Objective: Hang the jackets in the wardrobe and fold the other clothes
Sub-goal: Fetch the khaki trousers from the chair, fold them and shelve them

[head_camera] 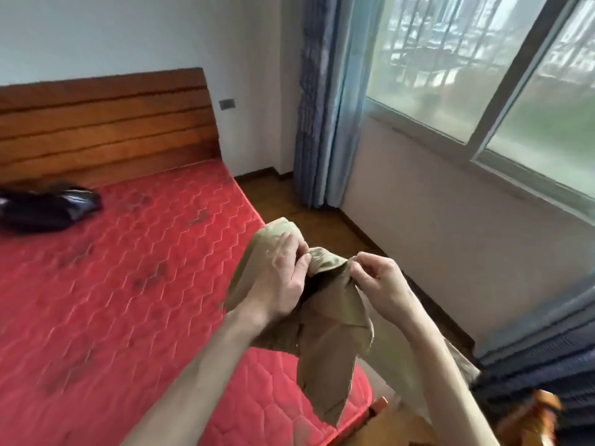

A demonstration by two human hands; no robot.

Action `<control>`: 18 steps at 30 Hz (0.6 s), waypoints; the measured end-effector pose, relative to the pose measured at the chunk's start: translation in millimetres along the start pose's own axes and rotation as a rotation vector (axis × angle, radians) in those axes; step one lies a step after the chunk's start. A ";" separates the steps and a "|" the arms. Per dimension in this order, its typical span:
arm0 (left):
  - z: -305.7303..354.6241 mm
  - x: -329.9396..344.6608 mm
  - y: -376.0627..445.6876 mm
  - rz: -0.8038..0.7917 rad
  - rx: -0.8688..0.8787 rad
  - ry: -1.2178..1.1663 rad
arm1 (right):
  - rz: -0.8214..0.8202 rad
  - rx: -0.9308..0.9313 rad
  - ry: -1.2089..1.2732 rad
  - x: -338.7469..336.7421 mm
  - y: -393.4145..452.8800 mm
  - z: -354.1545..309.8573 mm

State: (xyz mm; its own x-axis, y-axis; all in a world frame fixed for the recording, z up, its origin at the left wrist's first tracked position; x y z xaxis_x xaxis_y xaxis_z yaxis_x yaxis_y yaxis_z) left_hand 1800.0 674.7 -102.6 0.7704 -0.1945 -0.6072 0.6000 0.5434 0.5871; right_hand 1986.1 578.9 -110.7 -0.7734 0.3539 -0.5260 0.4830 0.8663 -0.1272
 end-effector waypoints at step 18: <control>-79.9 -127.3 -146.4 0.308 -0.357 0.558 | -0.397 -0.395 -0.268 208.0 61.7 -79.0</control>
State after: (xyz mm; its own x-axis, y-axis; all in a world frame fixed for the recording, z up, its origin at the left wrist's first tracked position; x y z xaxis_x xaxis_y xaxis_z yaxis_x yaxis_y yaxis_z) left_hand 1596.9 685.1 -153.9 0.6111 0.4030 -0.6812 0.1938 0.7582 0.6225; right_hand 1822.6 733.9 -161.4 -0.7080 -0.0790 -0.7018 -0.0485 0.9968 -0.0632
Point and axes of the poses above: each hand's wrist, its own y-axis towards the middle knuckle, its own x-axis out of the palm, z = x × y, the point moved 2 cm from there along y, towards the middle knuckle, and after that the axes turned 15 degrees about x, right-handed, at the moved point
